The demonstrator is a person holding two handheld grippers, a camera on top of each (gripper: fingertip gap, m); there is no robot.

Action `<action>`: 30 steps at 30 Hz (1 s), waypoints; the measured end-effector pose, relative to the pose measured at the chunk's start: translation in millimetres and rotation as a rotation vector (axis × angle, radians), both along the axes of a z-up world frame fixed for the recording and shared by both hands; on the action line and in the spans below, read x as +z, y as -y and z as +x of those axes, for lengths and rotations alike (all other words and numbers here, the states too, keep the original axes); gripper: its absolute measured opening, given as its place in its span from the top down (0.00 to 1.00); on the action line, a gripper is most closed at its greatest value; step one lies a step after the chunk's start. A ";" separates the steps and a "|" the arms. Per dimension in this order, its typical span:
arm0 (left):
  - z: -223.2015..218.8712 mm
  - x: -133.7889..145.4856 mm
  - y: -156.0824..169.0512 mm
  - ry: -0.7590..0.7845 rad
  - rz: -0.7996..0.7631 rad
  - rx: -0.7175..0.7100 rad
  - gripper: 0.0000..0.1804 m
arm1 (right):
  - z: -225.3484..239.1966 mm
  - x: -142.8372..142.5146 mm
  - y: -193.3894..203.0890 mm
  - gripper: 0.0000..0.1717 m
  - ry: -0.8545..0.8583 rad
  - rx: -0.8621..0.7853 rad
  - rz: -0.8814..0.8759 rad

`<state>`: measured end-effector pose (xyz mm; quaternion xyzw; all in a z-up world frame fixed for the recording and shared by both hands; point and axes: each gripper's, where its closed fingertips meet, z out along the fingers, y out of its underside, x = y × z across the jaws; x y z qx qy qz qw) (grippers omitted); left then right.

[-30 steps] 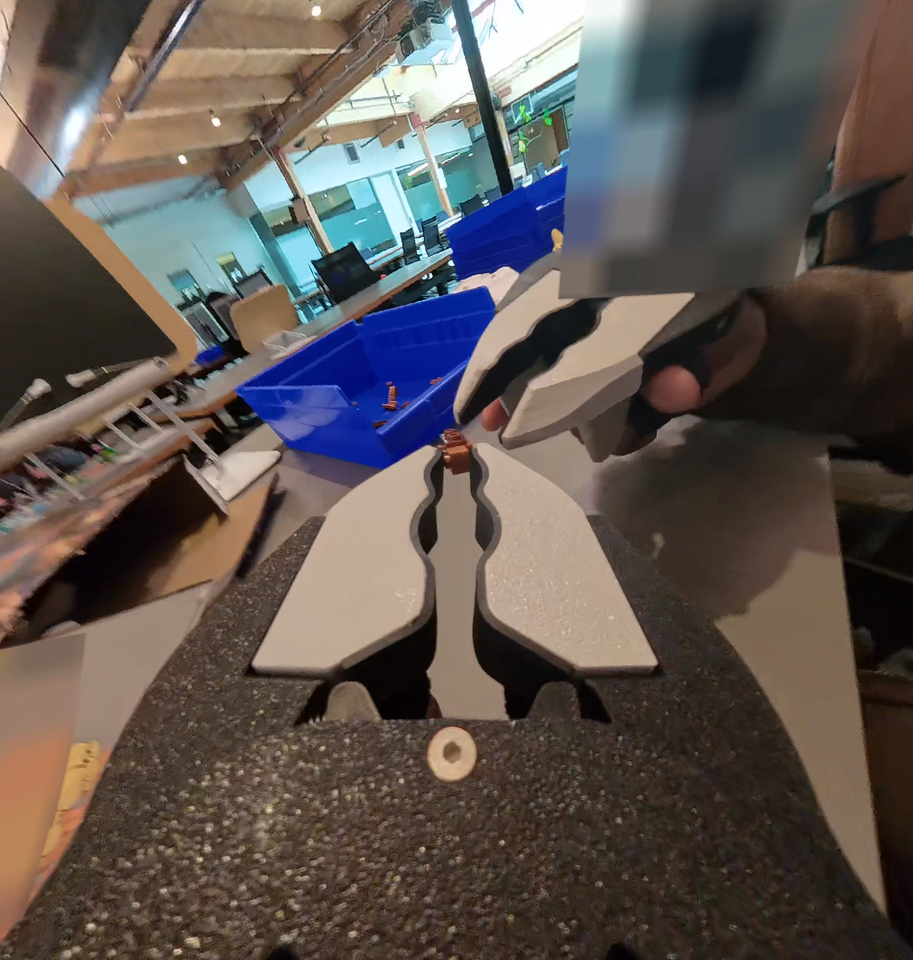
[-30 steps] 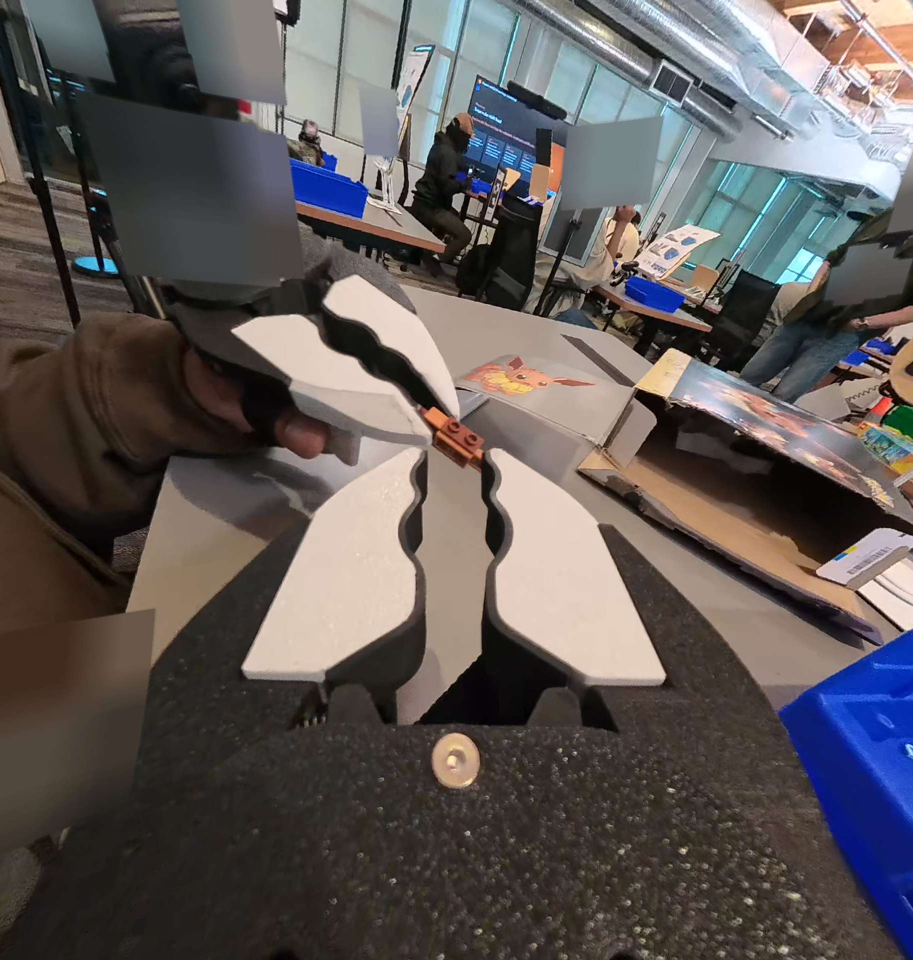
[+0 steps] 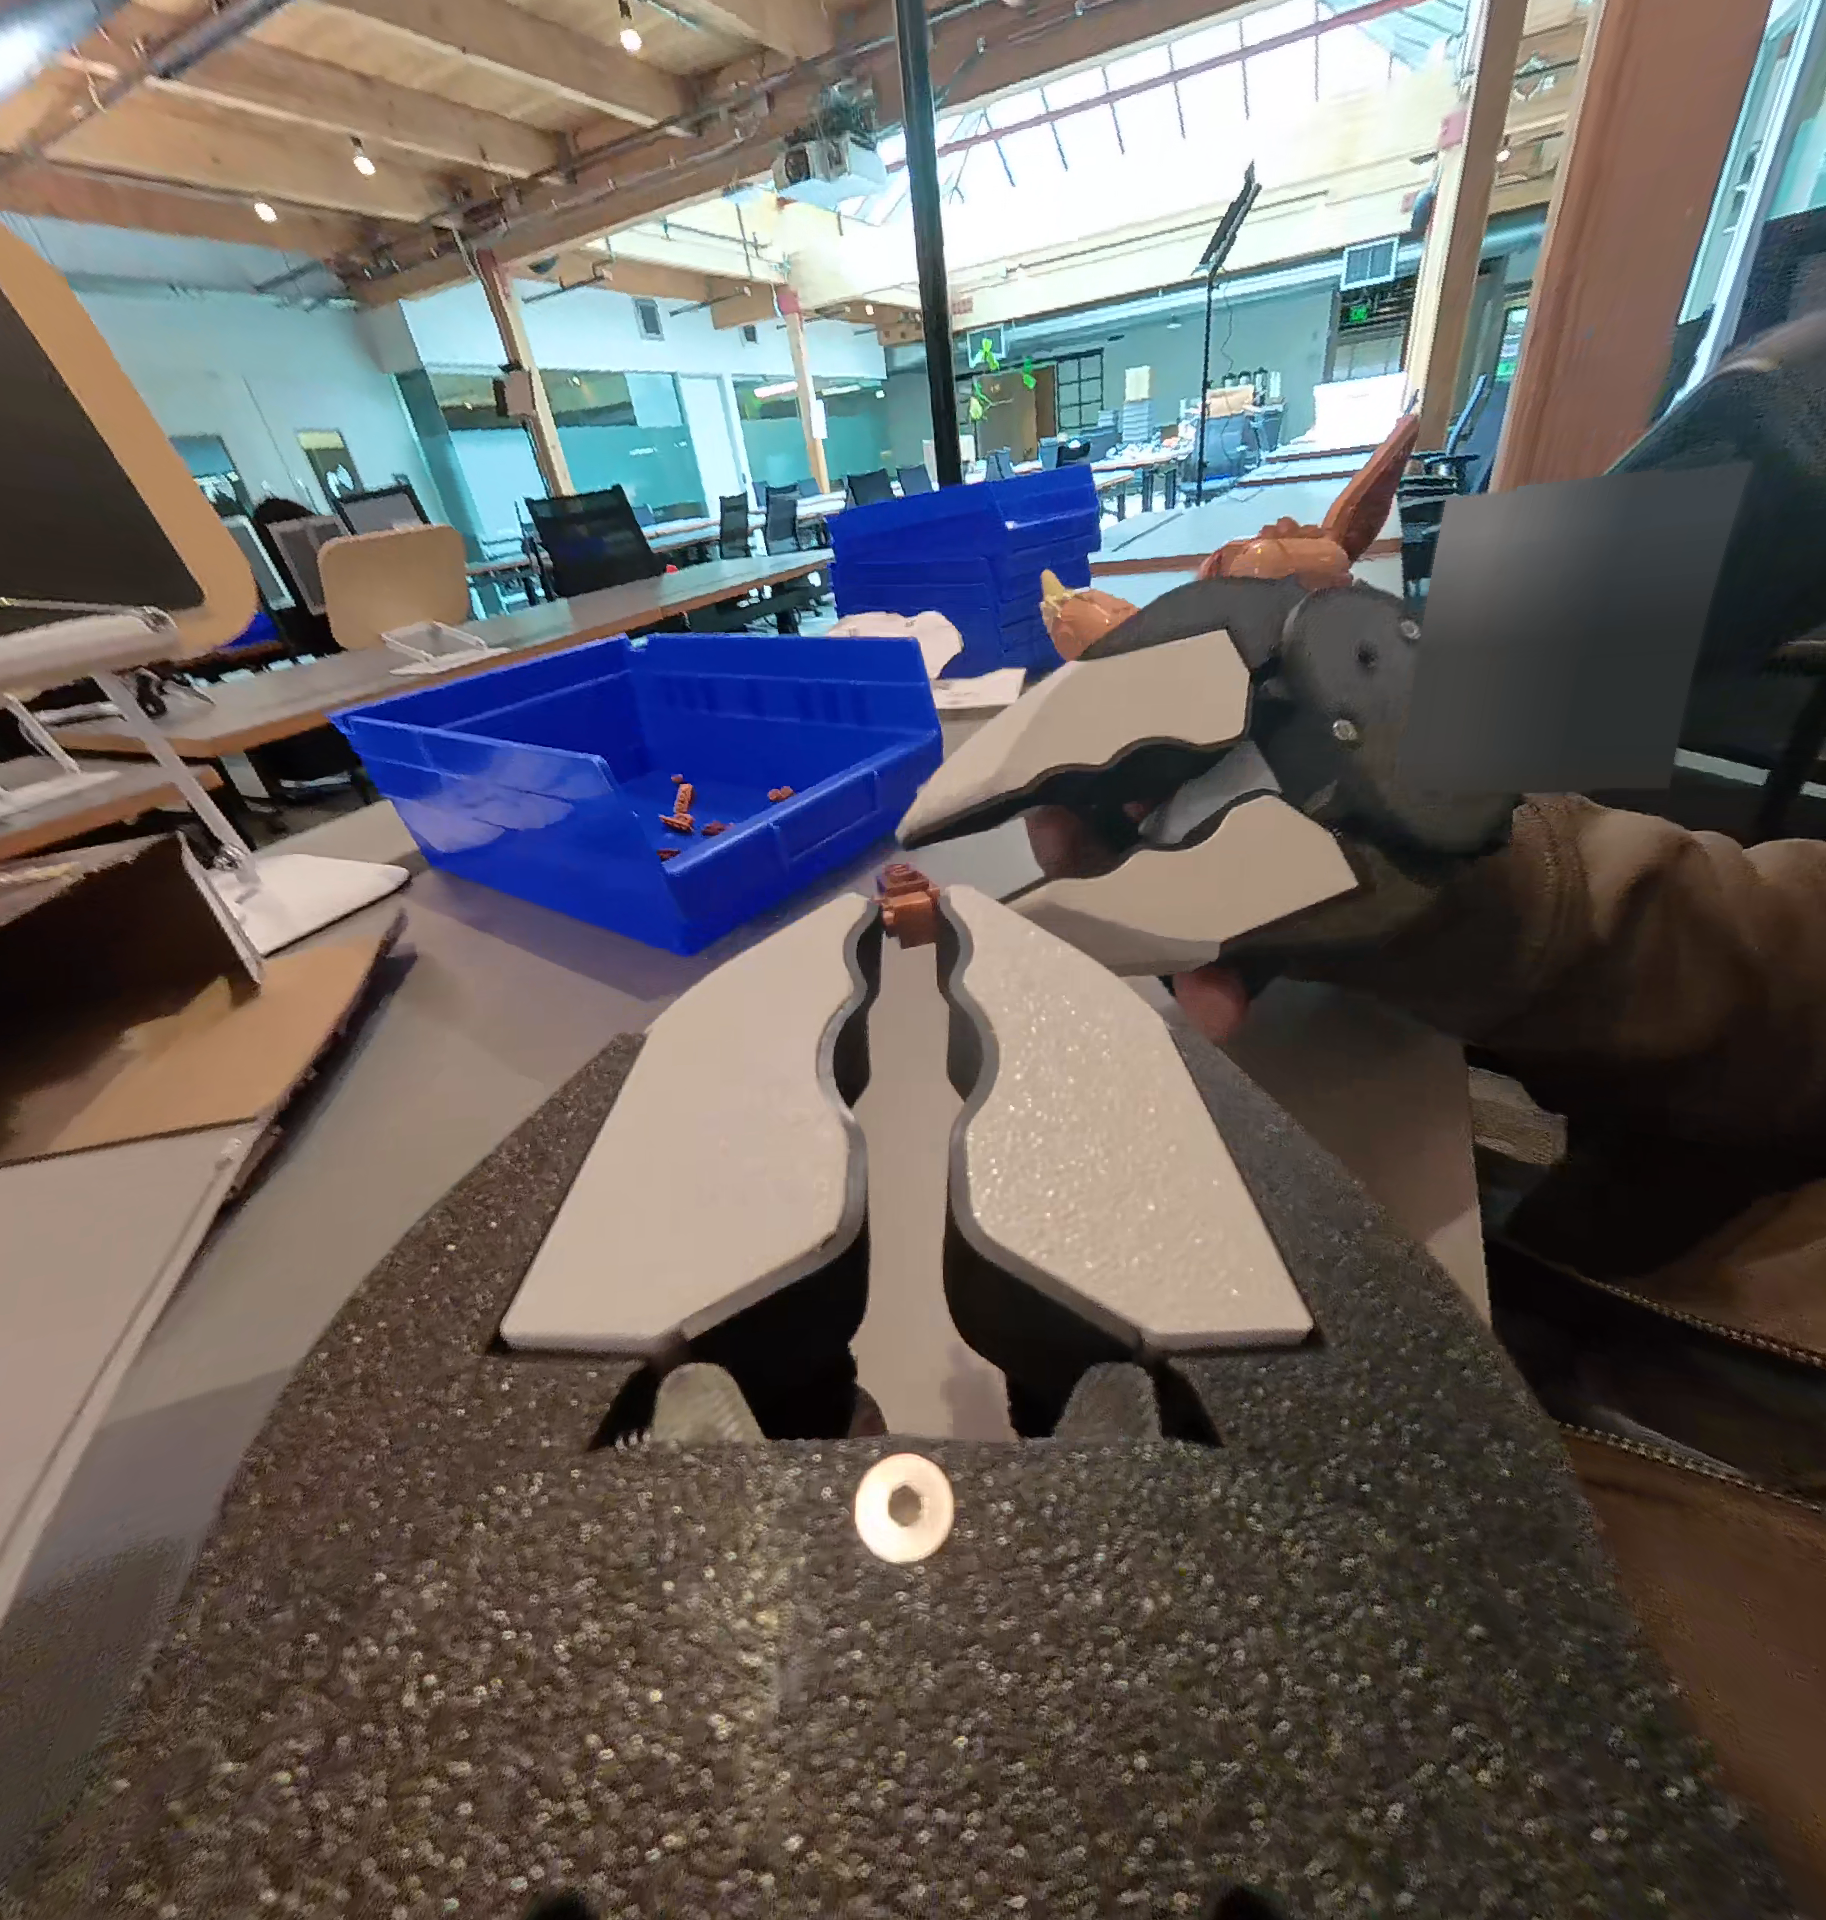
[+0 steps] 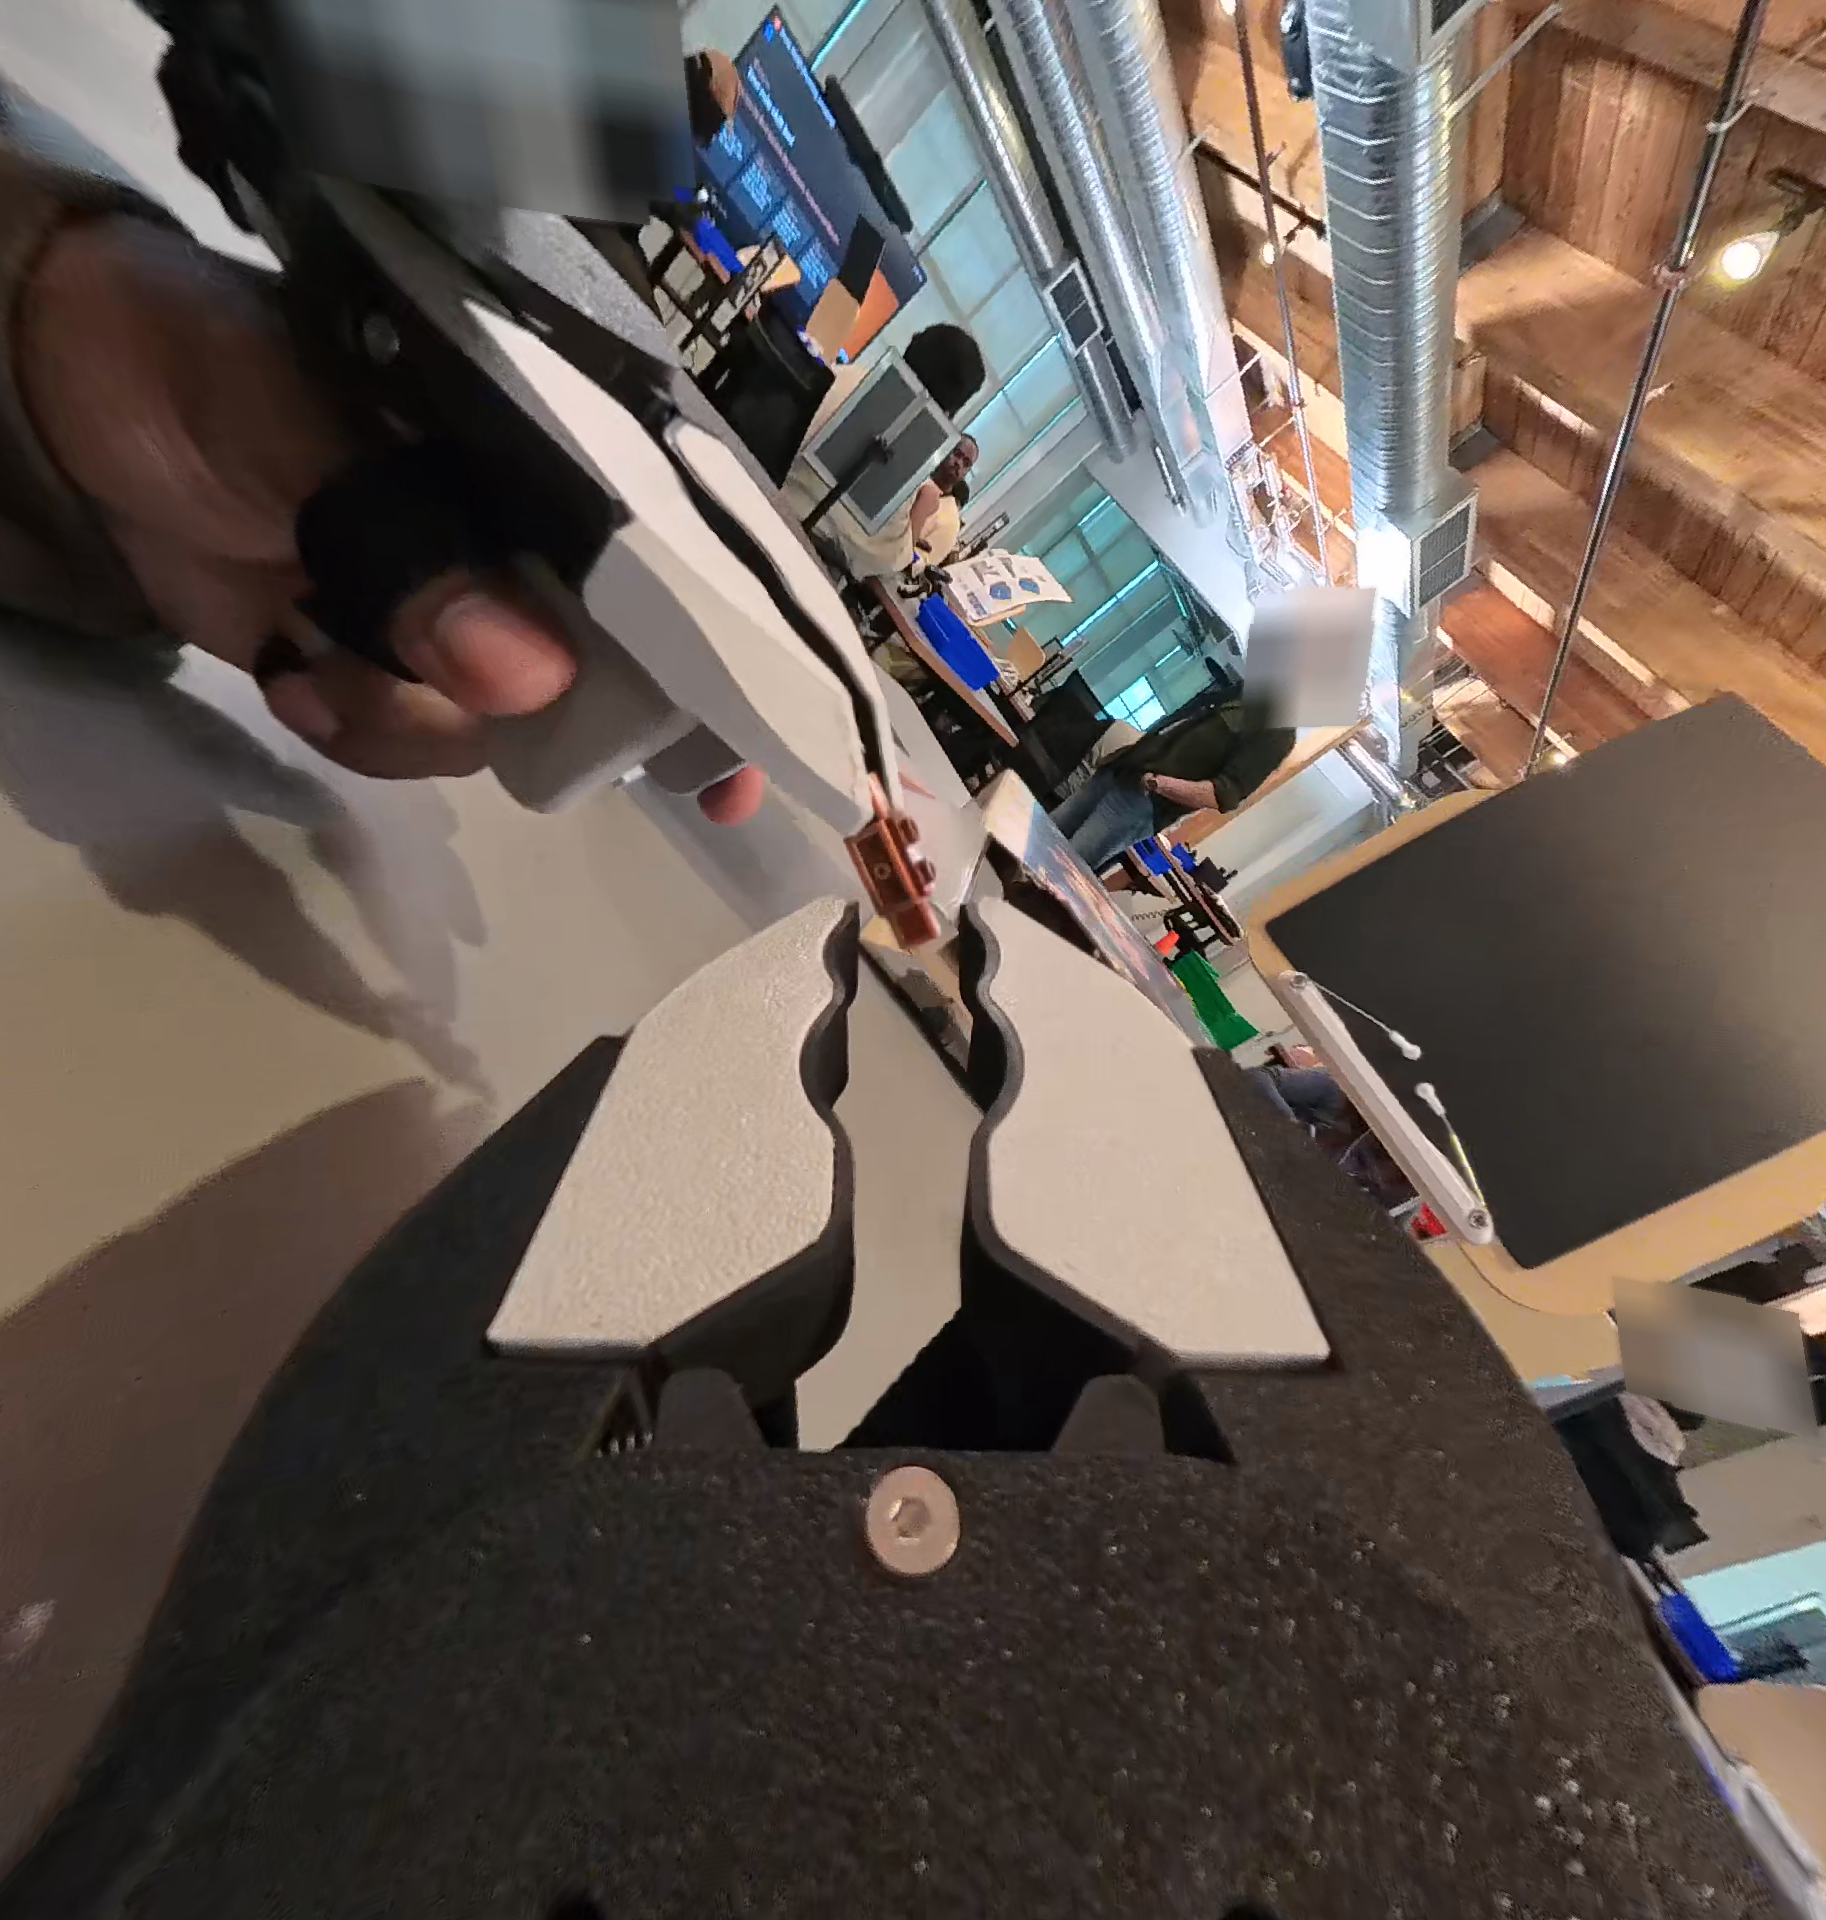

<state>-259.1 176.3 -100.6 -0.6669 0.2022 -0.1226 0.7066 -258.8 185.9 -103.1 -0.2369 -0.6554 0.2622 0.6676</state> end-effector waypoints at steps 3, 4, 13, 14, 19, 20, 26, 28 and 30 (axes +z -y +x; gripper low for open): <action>4.2 -7.5 -2.3 0.014 -0.056 -0.025 0.95 | -4.2 -6.3 0.3 0.91 0.031 -0.013 0.022; 5.7 -8.9 -2.9 0.025 -0.069 -0.031 0.95 | -5.3 -9.0 -0.2 0.92 0.046 -0.016 0.022; 9.1 8.2 5.8 0.216 -0.033 -0.153 0.90 | 2.0 8.4 -0.5 0.93 0.063 0.172 -0.437; 9.0 10.2 6.8 0.237 -0.028 -0.165 0.89 | 4.0 12.5 1.4 0.93 0.067 0.230 -0.540; 18.3 16.1 7.8 0.333 -0.035 -0.247 0.88 | 10.3 31.6 12.8 0.93 0.096 0.544 -1.043; 21.2 17.7 7.4 0.357 -0.035 -0.264 0.88 | 10.9 34.7 14.7 0.93 0.105 0.607 -1.139; 19.9 25.4 2.9 0.473 -0.019 -0.276 0.89 | 11.4 43.0 10.8 0.93 0.092 0.764 -1.423; 18.7 27.1 2.6 0.504 -0.017 -0.283 0.89 | 10.1 42.1 9.5 0.93 0.089 0.759 -1.438; 20.1 27.4 2.2 0.521 -0.024 -0.295 0.89 | 9.6 41.6 10.8 0.93 0.091 0.760 -1.437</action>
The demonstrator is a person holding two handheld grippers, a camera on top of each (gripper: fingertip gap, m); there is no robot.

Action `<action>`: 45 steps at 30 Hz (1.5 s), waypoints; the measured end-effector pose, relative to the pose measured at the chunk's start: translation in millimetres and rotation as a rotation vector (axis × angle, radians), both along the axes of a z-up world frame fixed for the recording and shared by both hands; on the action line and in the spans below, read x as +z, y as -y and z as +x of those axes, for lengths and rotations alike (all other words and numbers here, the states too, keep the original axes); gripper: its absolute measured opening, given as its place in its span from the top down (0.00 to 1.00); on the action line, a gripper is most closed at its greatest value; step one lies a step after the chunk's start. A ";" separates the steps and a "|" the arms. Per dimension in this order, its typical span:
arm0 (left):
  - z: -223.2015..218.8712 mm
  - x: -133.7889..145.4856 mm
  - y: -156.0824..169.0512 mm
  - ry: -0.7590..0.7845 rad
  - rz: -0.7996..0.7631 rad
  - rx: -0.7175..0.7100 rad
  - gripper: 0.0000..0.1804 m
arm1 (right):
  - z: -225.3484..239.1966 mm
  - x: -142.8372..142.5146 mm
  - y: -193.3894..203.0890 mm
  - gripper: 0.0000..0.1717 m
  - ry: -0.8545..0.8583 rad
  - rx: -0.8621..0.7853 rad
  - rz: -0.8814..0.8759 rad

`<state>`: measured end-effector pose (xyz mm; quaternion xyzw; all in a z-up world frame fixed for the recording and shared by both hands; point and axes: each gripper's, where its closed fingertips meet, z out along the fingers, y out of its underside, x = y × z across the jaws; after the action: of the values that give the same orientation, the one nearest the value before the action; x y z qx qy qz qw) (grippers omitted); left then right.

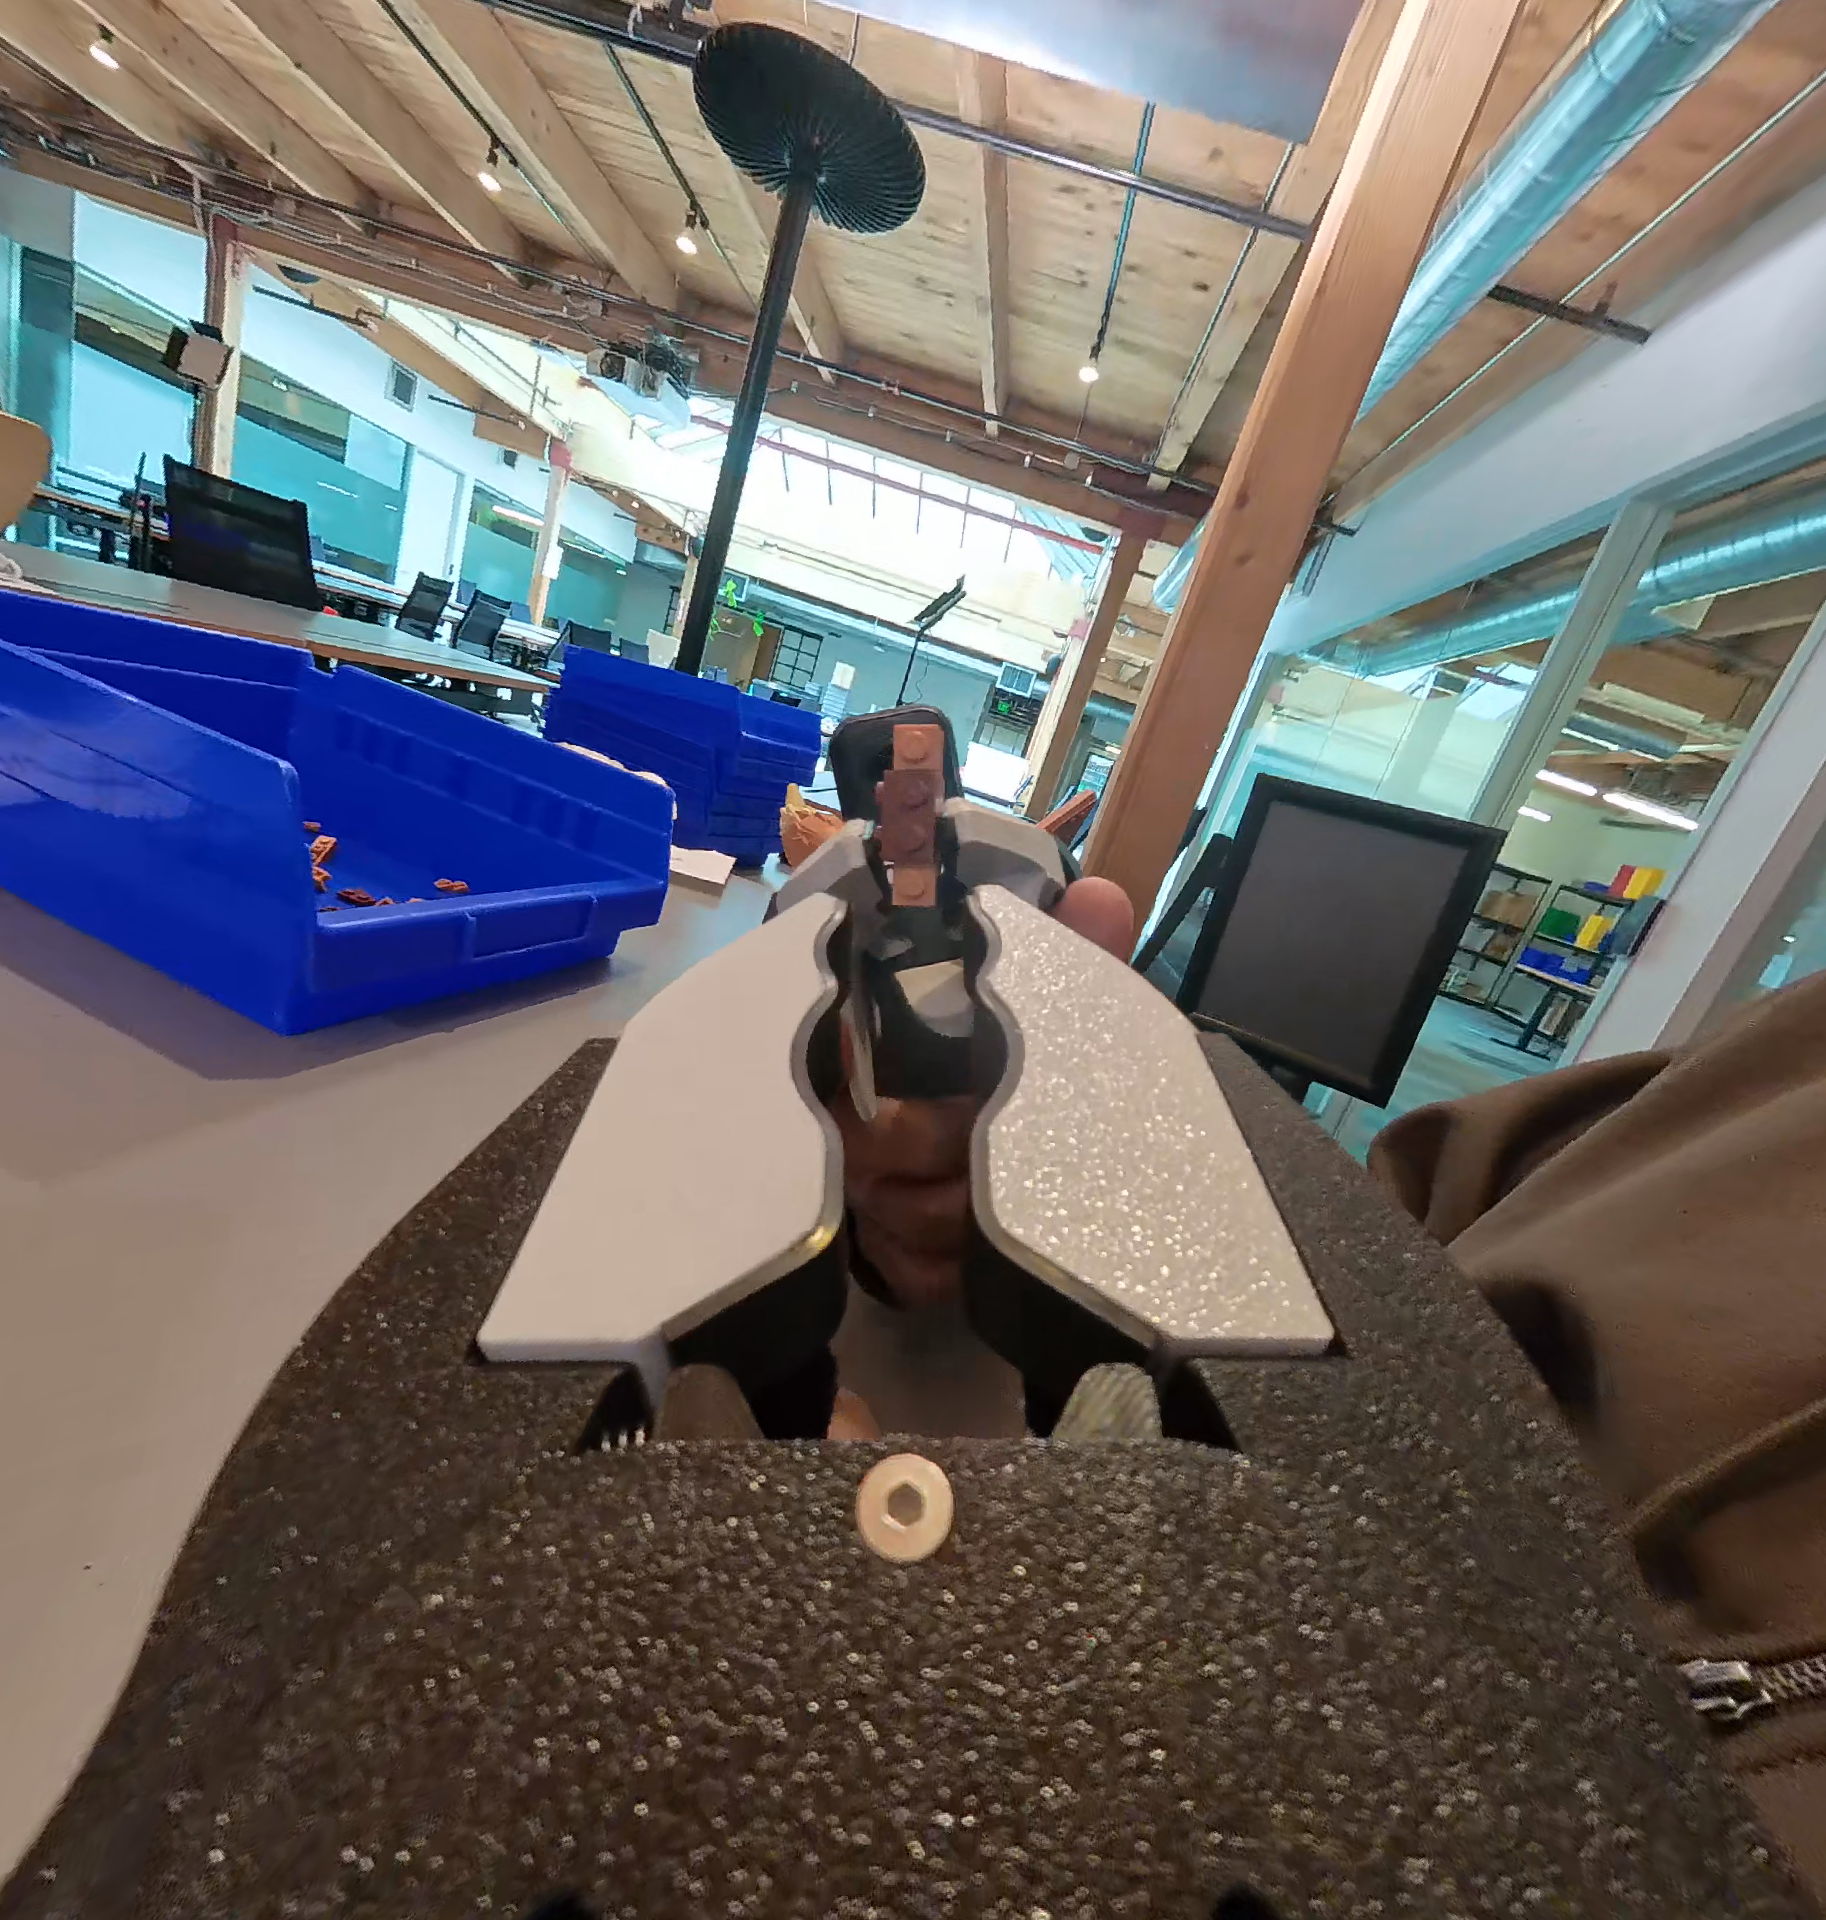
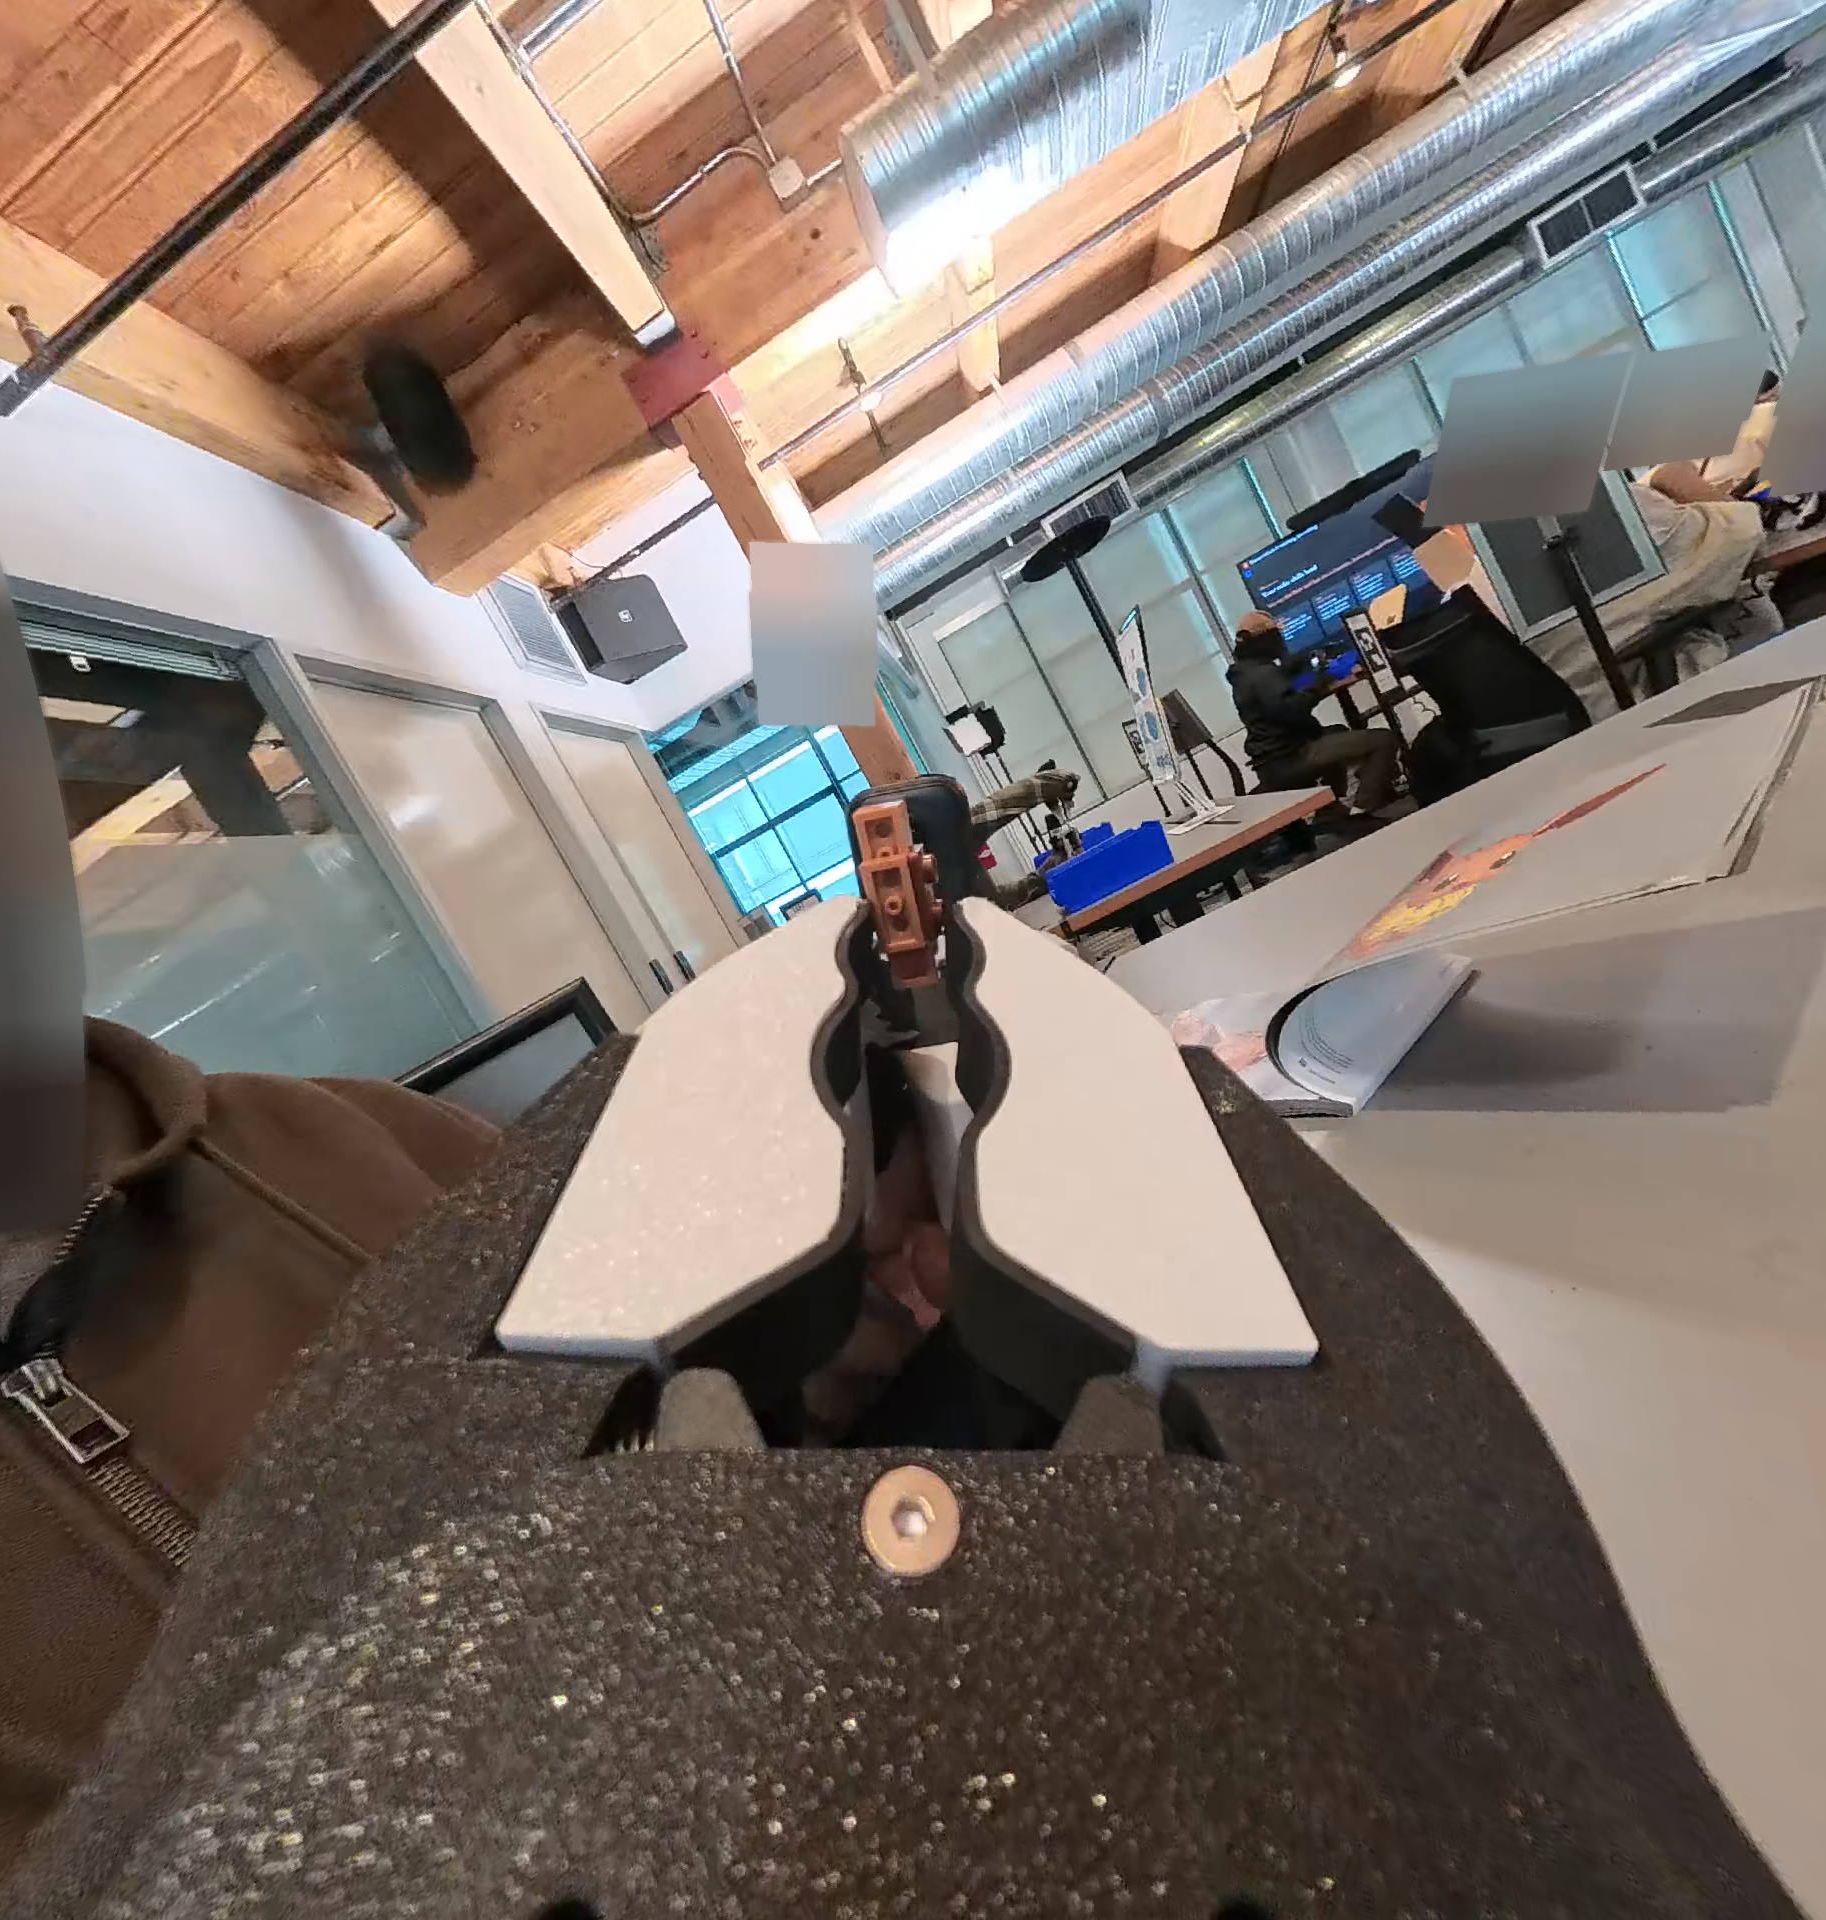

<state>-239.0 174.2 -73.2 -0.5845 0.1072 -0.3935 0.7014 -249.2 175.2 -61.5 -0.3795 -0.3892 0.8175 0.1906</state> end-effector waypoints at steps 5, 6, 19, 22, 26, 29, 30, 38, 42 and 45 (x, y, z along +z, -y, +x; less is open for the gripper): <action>5.7 -2.1 -3.0 -0.005 -0.012 -0.008 0.90 | -2.3 -1.9 4.7 0.93 0.003 -0.003 0.016; 6.6 -2.2 -3.1 -0.005 -0.010 -0.009 0.91 | -2.5 -2.1 4.9 0.93 0.003 -0.005 0.020; -5.2 -26.1 -6.6 -0.288 -0.078 0.135 0.96 | 0.4 -17.6 -6.7 0.88 0.083 -0.135 0.290; -7.9 -46.3 -7.3 -0.495 -0.135 0.173 0.96 | 4.1 -37.1 -12.1 0.86 0.144 -0.202 0.562; -5.2 -64.9 -4.1 -0.626 -0.203 0.135 0.96 | 8.1 -60.8 -10.1 0.85 0.210 -0.182 0.767; -3.8 -76.2 -1.6 -0.690 -0.246 0.109 0.96 | 9.3 -63.6 -3.8 0.85 0.205 -0.154 0.797; -3.5 -78.6 -0.7 -0.706 -0.253 0.103 0.96 | 9.7 -64.2 -2.7 0.85 0.204 -0.149 0.803; 0.4 -85.3 7.2 -0.767 -0.262 0.054 0.96 | 10.2 -76.5 -0.4 0.91 0.267 -0.110 0.818; -0.1 -85.8 6.6 -0.765 -0.259 0.055 0.96 | 11.0 -79.2 2.7 0.95 0.275 -0.088 0.822; -1.7 -74.4 3.5 -0.675 -0.220 0.074 0.95 | 10.7 -69.6 -0.6 0.95 0.249 -0.109 0.762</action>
<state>-240.7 170.7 -147.6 -0.7571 0.2688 -0.1617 0.5730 -238.5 175.8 -131.1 -0.3979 -0.6638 0.5512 0.3118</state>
